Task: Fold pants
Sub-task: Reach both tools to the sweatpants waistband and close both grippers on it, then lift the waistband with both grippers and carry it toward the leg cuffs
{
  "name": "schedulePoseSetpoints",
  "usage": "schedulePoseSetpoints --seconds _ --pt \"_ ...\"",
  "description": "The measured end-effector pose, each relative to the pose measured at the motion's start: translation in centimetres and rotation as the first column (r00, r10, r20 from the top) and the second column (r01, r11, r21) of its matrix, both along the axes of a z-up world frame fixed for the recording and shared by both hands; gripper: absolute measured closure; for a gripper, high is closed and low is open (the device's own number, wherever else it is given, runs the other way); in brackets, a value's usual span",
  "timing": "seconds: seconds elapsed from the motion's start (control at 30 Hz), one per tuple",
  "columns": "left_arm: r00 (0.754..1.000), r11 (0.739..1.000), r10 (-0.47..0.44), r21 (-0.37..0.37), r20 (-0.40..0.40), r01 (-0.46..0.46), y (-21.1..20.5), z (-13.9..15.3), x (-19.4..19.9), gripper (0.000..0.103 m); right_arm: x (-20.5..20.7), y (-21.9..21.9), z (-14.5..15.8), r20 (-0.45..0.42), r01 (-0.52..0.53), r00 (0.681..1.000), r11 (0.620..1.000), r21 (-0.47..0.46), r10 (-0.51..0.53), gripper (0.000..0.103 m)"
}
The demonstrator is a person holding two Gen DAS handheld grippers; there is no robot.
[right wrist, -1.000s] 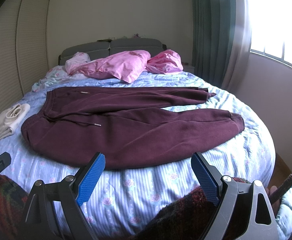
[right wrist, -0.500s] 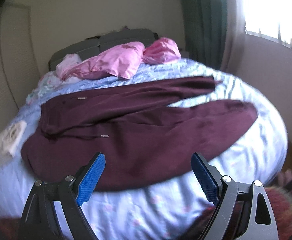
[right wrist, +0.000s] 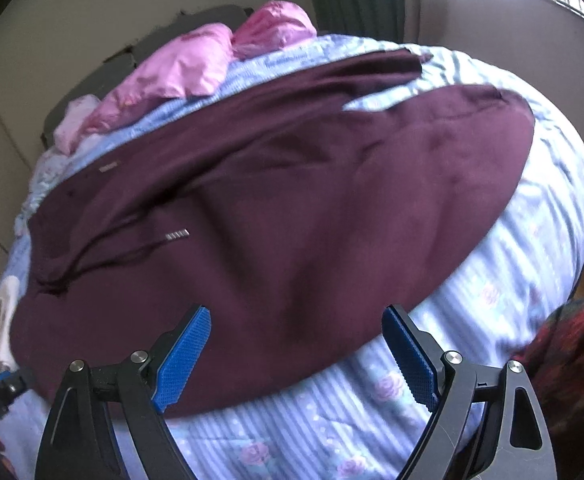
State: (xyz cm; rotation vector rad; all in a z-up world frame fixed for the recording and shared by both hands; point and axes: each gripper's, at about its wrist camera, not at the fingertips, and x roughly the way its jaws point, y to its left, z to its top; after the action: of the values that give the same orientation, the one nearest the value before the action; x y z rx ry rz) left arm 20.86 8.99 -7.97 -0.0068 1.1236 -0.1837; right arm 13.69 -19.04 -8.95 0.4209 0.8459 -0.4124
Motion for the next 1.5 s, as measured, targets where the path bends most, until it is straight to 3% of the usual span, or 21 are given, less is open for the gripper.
schedulePoseSetpoints --seconds 0.1,0.23,0.4,0.53,0.57,0.63,0.7,0.77,0.9,1.07,1.2,1.5 --pt "0.999 0.997 0.011 -0.081 -0.043 -0.014 0.8 -1.6 0.2 0.006 -0.1 0.0 -1.1 -0.010 0.008 1.000 1.000 0.002 -0.008 0.014" --pt "0.999 0.984 0.033 -0.174 -0.022 -0.036 1.7 -2.1 0.5 0.007 -0.4 -0.9 -2.8 -0.015 0.043 0.999 0.998 0.049 -0.042 0.014" --pt "0.998 0.979 0.048 -0.199 -0.028 -0.052 1.9 -3.0 1.0 0.010 -0.3 -0.9 -3.7 0.014 0.028 0.999 0.999 0.035 -0.029 0.016" --pt "0.998 0.979 0.060 -0.195 -0.023 -0.063 1.9 -3.3 1.3 0.020 0.2 -1.6 -4.1 0.030 0.043 0.999 0.997 0.063 -0.045 0.024" --pt "0.998 0.981 0.063 -0.183 -0.023 -0.066 1.8 -3.5 1.5 0.024 0.4 -1.7 -4.1 0.034 0.047 0.998 0.997 0.066 -0.049 0.027" --pt "0.996 0.985 0.088 -0.150 -0.021 -0.090 1.8 -3.5 1.6 0.054 0.9 -1.8 -4.1 0.033 0.048 0.998 0.997 0.067 -0.051 0.035" --pt "0.993 0.986 0.117 -0.119 -0.017 -0.119 2.2 -3.3 1.6 0.070 1.3 -2.1 -4.0 0.041 0.047 0.998 0.996 0.072 -0.050 0.056" --pt "0.993 0.986 0.119 -0.117 -0.003 -0.119 2.1 -2.7 1.4 0.077 1.6 -2.2 -3.6 0.044 0.034 0.998 0.997 0.069 -0.038 0.069" --pt "0.992 0.989 0.115 -0.101 0.051 -0.109 1.8 -0.6 0.8 0.084 1.2 -2.5 -1.5 0.094 0.017 0.995 0.998 0.060 -0.022 0.082" --pt "0.980 0.989 0.121 -0.106 0.158 -0.105 1.2 3.4 -0.2 0.086 0.4 -3.2 3.2 0.199 -0.002 0.980 0.998 0.064 -0.010 0.085" --pt "0.954 0.987 0.138 -0.112 0.264 -0.112 1.3 7.1 -1.5 0.090 -0.3 -3.6 6.8 0.276 -0.037 0.961 0.996 0.077 0.014 0.087" --pt "0.936 0.968 0.214 -0.188 0.280 -0.165 2.5 9.4 -3.4 0.091 -2.1 -1.9 12.5 0.354 -0.160 0.922 0.987 -0.021 0.157 0.090"
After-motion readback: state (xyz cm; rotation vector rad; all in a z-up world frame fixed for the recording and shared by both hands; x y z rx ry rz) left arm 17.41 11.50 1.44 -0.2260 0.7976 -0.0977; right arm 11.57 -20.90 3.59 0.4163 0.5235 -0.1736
